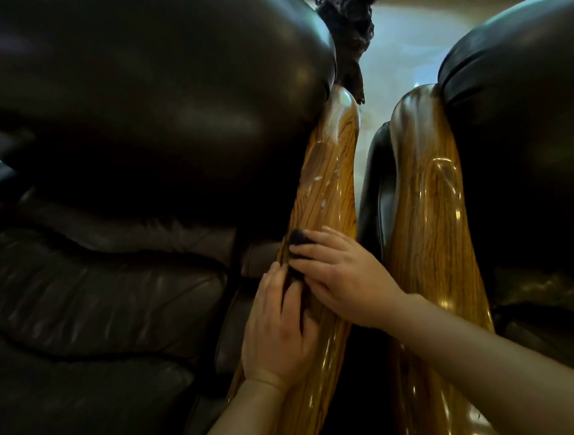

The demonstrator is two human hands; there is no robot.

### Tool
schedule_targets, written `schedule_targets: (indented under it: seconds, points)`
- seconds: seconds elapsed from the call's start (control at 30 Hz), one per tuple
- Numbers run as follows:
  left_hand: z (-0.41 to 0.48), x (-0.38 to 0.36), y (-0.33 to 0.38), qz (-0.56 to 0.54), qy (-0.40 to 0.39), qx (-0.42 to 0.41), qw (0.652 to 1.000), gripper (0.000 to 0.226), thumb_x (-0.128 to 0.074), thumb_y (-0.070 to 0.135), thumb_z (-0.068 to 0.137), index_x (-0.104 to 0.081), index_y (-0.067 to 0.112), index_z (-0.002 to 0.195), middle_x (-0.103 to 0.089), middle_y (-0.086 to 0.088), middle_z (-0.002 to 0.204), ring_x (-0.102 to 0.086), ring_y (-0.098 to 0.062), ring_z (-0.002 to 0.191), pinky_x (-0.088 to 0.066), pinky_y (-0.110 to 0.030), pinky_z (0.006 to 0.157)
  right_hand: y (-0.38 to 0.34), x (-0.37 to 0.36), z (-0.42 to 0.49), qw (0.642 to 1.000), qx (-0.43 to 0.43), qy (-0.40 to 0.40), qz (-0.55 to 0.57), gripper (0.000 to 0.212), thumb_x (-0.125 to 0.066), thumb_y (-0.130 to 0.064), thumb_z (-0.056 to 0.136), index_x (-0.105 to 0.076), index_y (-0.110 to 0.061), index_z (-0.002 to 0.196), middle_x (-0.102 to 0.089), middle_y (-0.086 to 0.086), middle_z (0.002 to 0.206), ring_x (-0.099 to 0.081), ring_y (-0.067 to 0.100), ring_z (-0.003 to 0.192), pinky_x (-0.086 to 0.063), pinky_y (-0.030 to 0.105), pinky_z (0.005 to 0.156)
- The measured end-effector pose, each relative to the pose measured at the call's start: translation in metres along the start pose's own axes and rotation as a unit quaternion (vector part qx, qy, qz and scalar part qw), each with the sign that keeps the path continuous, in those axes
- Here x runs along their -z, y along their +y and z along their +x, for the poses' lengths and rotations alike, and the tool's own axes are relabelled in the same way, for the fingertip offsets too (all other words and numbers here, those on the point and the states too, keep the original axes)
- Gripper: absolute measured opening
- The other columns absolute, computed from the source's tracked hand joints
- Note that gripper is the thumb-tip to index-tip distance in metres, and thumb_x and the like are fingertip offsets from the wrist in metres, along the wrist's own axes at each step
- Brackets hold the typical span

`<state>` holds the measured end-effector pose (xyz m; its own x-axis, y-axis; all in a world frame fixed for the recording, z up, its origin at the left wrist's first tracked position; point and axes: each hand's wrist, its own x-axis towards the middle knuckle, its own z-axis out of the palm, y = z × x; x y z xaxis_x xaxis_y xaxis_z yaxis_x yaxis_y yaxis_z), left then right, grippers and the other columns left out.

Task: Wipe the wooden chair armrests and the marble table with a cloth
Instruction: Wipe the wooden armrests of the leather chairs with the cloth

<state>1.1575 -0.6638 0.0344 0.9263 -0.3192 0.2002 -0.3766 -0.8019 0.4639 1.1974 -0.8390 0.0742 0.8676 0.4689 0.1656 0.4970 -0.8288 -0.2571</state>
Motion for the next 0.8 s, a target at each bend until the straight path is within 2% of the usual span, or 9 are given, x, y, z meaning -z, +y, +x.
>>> schedule_targets:
  seconds: [0.1, 0.2, 0.27, 0.43, 0.5, 0.6, 0.67, 0.73, 0.8]
  points:
    - [0.0, 0.0, 0.0, 0.0, -0.002, -0.003, 1.0, 0.04, -0.047, 0.027, 0.089, -0.051, 0.014, 0.126, -0.044, -0.012, 0.146, -0.033, -0.025, 0.143, -0.044, -0.049, 0.107, 0.01, 0.002, -0.013, 1.0, 0.014, 0.01, 0.007, 0.036, -0.048, -0.03, 0.101, -0.061, -0.024, 0.134, -0.055, -0.004, 0.145, -0.03, 0.018, 0.148, -0.021, 0.045, 0.122]
    - [-0.001, -0.001, 0.0, 0.019, -0.012, -0.025, 0.999, 0.042, -0.05, 0.03, 0.088, -0.051, 0.015, 0.127, -0.044, -0.013, 0.147, -0.031, -0.027, 0.145, -0.041, -0.05, 0.109, 0.009, 0.005, 0.013, 0.997, -0.075, 0.033, 0.006, 0.037, -0.047, -0.03, 0.1, -0.062, -0.022, 0.133, -0.055, -0.001, 0.145, -0.031, 0.02, 0.148, -0.021, 0.046, 0.122]
    - [0.0, -0.002, -0.001, 0.03, -0.018, -0.045, 0.998, 0.046, -0.051, 0.032, 0.087, -0.052, 0.015, 0.129, -0.045, -0.013, 0.146, -0.029, -0.027, 0.145, -0.039, -0.05, 0.11, 0.002, 0.002, 0.018, 0.994, -0.1, 0.041, 0.001, 0.037, -0.046, -0.03, 0.1, -0.062, -0.022, 0.133, -0.055, -0.001, 0.145, -0.031, 0.021, 0.148, -0.021, 0.047, 0.122]
    - [0.001, -0.002, -0.003, 0.006, -0.009, -0.034, 0.999, 0.044, -0.05, 0.033, 0.088, -0.053, 0.018, 0.129, -0.046, -0.009, 0.146, -0.031, -0.022, 0.144, -0.04, -0.047, 0.11, 0.001, -0.013, -0.034, 0.994, -0.057, 0.084, 0.04, 0.038, -0.054, -0.027, 0.101, -0.057, -0.019, 0.138, -0.046, 0.0, 0.152, -0.023, 0.023, 0.151, -0.026, 0.044, 0.121]
    - [0.0, -0.001, -0.003, 0.006, -0.004, -0.03, 1.0, 0.042, -0.05, 0.033, 0.088, -0.053, 0.019, 0.128, -0.046, -0.008, 0.145, -0.032, -0.022, 0.144, -0.04, -0.046, 0.11, -0.005, -0.017, -0.031, 0.983, -0.128, 0.115, 0.066, 0.039, -0.053, -0.027, 0.101, -0.055, -0.018, 0.139, -0.043, 0.0, 0.154, -0.022, 0.023, 0.152, -0.026, 0.043, 0.121]
    - [0.001, -0.001, -0.002, 0.008, -0.006, -0.03, 0.999, 0.043, -0.05, 0.032, 0.088, -0.054, 0.019, 0.128, -0.047, -0.009, 0.145, -0.032, -0.022, 0.144, -0.04, -0.046, 0.111, -0.009, -0.012, 0.009, 0.929, -0.307, 0.159, 0.135, 0.043, -0.05, -0.029, 0.1, -0.052, -0.022, 0.143, -0.04, -0.002, 0.157, -0.022, 0.021, 0.15, -0.02, 0.038, 0.12]
    - [0.0, -0.001, -0.002, 0.016, -0.008, -0.028, 0.999, 0.043, -0.049, 0.033, 0.088, -0.053, 0.021, 0.129, -0.046, -0.008, 0.146, -0.031, -0.021, 0.144, -0.038, -0.044, 0.112, -0.003, -0.006, 0.035, 0.902, -0.373, 0.16, 0.148, 0.043, -0.048, -0.03, 0.101, -0.05, -0.023, 0.143, -0.038, -0.001, 0.158, -0.021, 0.022, 0.15, -0.013, 0.033, 0.117]
    - [-0.001, -0.003, -0.002, 0.014, -0.007, -0.026, 1.0, 0.042, -0.049, 0.033, 0.089, -0.053, 0.021, 0.129, -0.045, -0.008, 0.146, -0.031, -0.021, 0.144, -0.036, -0.044, 0.113, 0.0, -0.003, 0.04, 0.913, -0.366, 0.142, 0.109, 0.043, -0.048, -0.03, 0.102, -0.05, -0.021, 0.143, -0.038, -0.001, 0.158, -0.019, 0.024, 0.151, -0.011, 0.035, 0.119]
    - [0.0, -0.002, -0.002, 0.01, -0.006, -0.024, 1.0, 0.042, -0.049, 0.032, 0.089, -0.054, 0.02, 0.128, -0.046, -0.008, 0.146, -0.03, -0.021, 0.144, -0.036, -0.043, 0.113, -0.006, -0.002, 0.027, 0.947, -0.292, 0.115, 0.065, 0.042, -0.048, -0.03, 0.101, -0.053, -0.02, 0.141, -0.043, 0.0, 0.155, -0.019, 0.026, 0.152, -0.014, 0.042, 0.124]
